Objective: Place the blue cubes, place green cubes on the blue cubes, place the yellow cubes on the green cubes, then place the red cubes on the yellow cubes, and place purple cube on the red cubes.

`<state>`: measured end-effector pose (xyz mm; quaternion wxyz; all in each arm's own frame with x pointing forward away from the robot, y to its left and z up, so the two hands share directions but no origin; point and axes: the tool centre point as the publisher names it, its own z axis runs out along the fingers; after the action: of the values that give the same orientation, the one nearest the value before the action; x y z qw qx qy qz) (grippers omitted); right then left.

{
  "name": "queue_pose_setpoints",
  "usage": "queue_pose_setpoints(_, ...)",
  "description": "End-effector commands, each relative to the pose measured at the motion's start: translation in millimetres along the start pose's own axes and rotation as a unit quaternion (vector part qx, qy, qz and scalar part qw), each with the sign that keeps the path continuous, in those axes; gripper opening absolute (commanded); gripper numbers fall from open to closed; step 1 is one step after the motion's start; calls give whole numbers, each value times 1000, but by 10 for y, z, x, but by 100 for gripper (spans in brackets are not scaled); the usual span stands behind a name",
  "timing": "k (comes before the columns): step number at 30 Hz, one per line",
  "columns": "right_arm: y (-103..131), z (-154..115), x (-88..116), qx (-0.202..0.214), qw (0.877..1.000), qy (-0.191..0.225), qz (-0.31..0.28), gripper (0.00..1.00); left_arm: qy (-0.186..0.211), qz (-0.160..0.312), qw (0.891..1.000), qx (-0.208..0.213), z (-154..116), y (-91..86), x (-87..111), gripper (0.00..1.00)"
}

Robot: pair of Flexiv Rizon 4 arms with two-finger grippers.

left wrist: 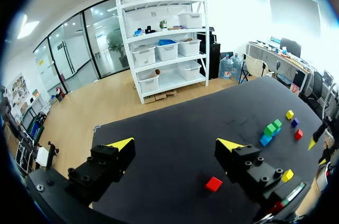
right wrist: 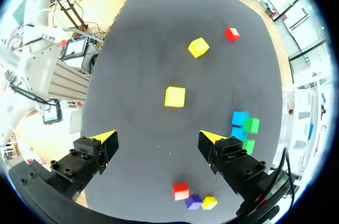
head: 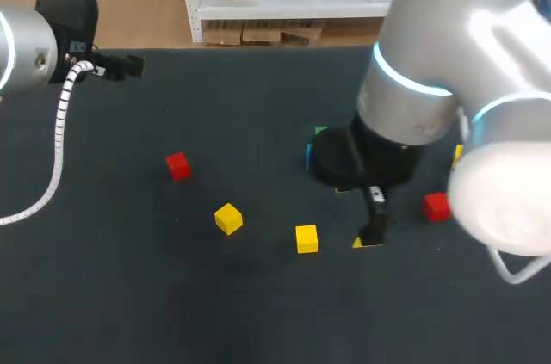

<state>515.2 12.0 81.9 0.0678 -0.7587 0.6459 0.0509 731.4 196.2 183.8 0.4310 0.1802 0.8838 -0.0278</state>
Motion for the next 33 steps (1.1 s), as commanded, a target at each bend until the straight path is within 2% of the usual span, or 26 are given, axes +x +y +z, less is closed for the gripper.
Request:
queue_pose_setpoints(1, -101, 166, -170, -20, 1000, 13, -4, 100, 0, 0, 1000, 3, 7, 14, -2, 100)
queue_pose_setpoints(9, -5, 273, -302, -49, 998, 27, 32, 100, 0, 0, 1000, 3, 7, 14, -2, 100)
queue_pose_setpoints(14, 6, 371, -345, -46, 998, 31, 29, 100, 0, 0, 1000, 3, 7, 14, -2, 100)
queue_pose_setpoints(33, -174, 872, -365, -55, 997, 28, 44, 100, 0, 0, 1000, 3, 7, 14, -2, 100)
